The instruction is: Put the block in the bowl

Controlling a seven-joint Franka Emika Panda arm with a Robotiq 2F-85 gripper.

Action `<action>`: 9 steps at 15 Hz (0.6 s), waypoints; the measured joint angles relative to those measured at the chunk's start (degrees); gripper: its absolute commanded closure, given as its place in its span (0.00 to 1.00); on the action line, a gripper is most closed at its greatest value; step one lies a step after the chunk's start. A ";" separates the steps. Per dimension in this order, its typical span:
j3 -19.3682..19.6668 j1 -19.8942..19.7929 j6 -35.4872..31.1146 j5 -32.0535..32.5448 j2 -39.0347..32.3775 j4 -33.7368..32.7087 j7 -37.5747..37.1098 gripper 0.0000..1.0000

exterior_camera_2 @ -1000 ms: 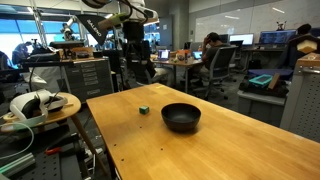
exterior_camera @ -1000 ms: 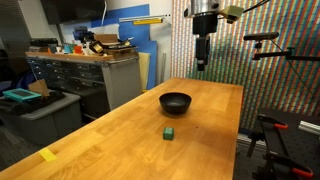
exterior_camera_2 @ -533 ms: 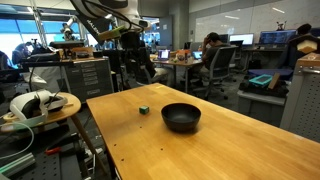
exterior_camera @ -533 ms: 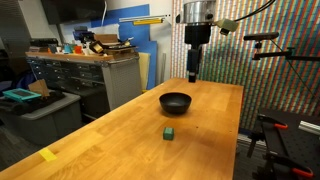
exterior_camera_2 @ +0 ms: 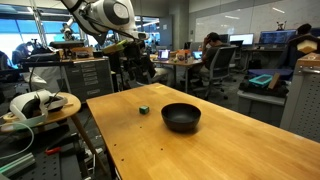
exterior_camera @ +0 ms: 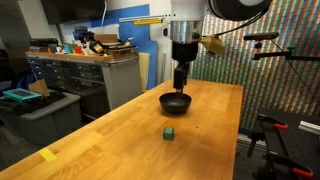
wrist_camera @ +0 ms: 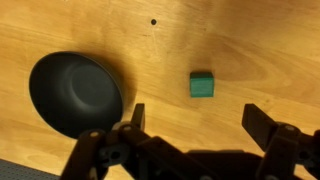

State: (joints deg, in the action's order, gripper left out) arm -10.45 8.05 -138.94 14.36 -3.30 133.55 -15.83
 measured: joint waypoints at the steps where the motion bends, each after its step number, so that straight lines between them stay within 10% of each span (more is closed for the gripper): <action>1: 0.01 0.21 -0.45 0.50 -1.42 -0.86 -0.07 0.00; 9: 0.49 1.33 -2.05 1.09 -12.76 -8.57 1.72 0.00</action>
State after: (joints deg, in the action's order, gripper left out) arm -9.95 9.39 -141.00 15.45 -16.06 124.98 -14.11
